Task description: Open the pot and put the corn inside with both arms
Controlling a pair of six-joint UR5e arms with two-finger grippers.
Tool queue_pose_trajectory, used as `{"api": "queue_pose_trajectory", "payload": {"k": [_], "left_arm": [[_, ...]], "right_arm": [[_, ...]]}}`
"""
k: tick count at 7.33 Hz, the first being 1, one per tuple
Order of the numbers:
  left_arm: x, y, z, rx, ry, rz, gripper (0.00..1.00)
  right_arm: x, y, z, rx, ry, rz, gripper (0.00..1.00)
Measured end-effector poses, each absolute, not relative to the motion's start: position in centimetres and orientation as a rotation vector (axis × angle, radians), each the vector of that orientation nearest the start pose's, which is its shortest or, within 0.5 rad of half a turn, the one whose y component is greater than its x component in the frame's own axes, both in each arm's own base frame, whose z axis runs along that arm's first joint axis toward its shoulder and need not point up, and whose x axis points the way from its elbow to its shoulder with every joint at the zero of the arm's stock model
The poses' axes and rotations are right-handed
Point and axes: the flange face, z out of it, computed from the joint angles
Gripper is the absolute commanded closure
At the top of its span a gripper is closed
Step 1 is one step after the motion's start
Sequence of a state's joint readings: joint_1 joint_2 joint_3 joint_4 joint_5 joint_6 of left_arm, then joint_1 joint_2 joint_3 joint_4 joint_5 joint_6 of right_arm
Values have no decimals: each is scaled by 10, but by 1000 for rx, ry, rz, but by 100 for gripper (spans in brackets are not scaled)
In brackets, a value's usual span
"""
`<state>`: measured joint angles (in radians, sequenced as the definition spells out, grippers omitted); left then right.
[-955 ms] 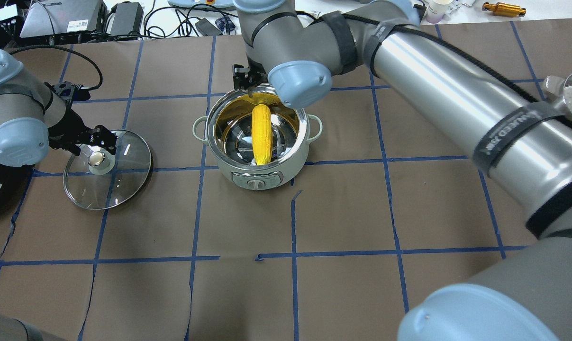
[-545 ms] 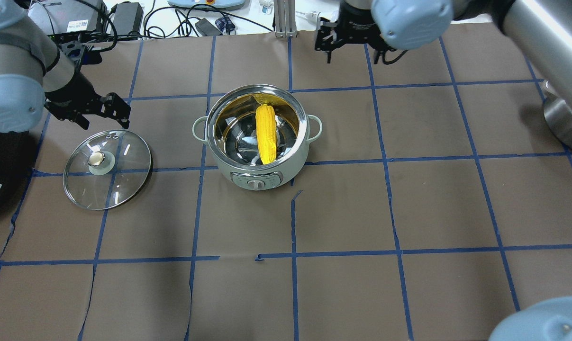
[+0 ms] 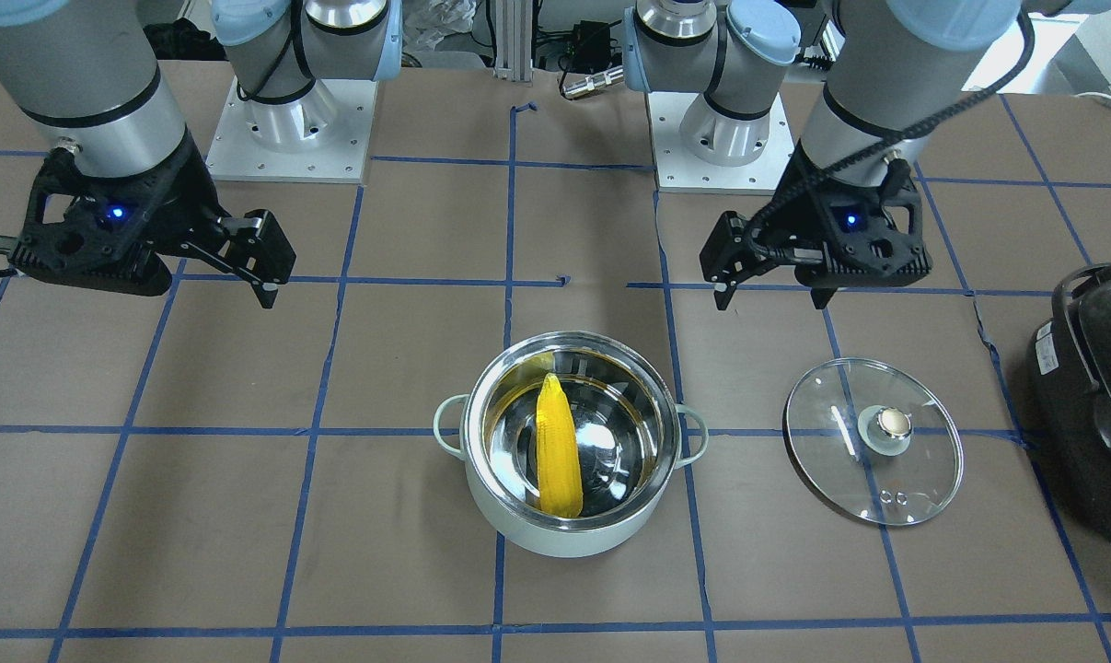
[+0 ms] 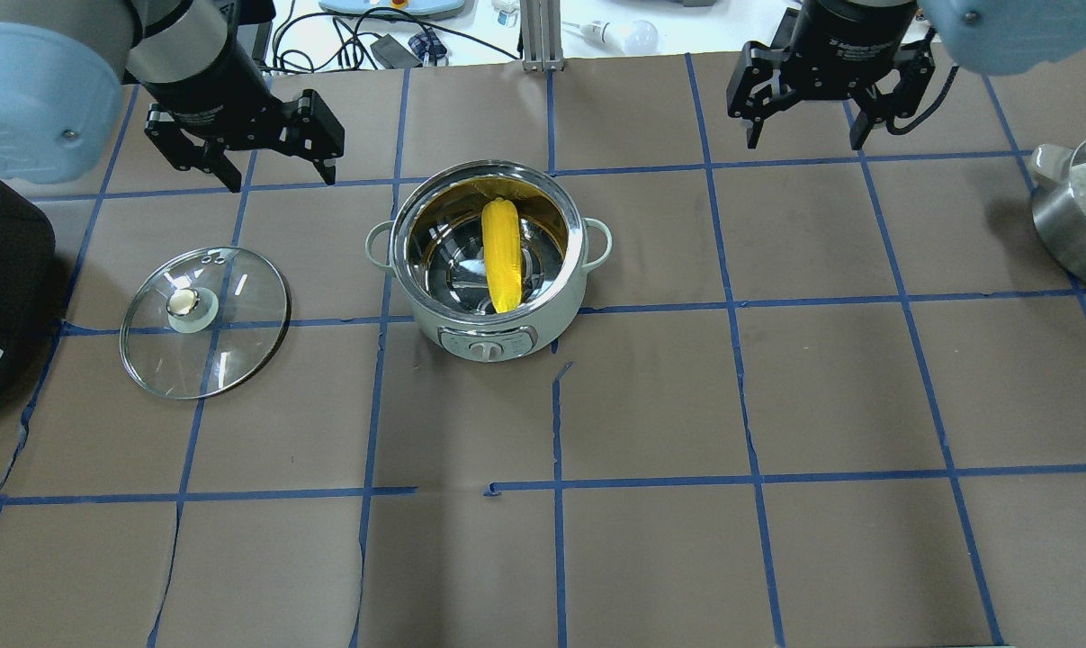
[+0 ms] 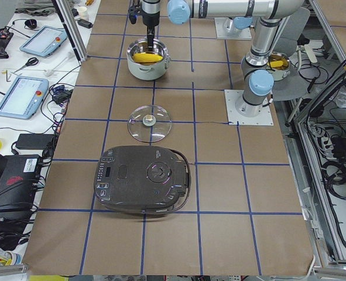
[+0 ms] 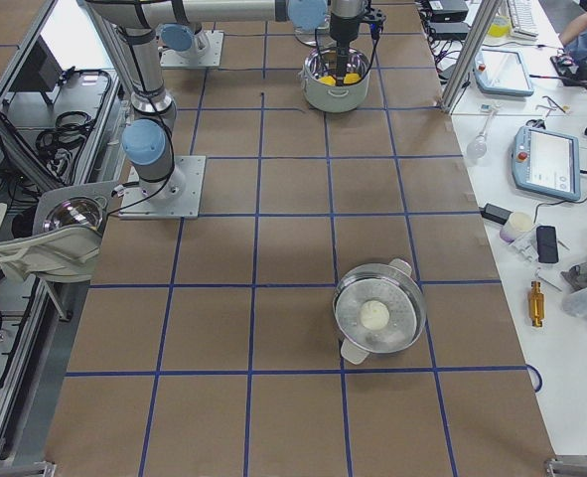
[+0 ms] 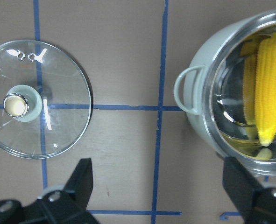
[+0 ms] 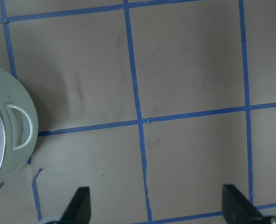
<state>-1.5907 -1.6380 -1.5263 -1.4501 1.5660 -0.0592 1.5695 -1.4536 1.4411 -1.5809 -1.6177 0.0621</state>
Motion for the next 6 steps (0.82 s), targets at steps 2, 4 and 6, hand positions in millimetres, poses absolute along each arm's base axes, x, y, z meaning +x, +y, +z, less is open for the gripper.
{"api": "queue_pose_trajectory", "payload": {"k": [2,4,6], "left_arm": [[-156,-503,522,-50,3148,-243,0],[-155,-490,533,-40,3141,-274,0],[-154,-486,535,-37,3141,-280,0]], "right_arm": [[112,-525,493,-3,3181,-11,0],[114,-510,492,-16,3140,-4,0],[117,-508,492,-13,3119,-14,0]]}}
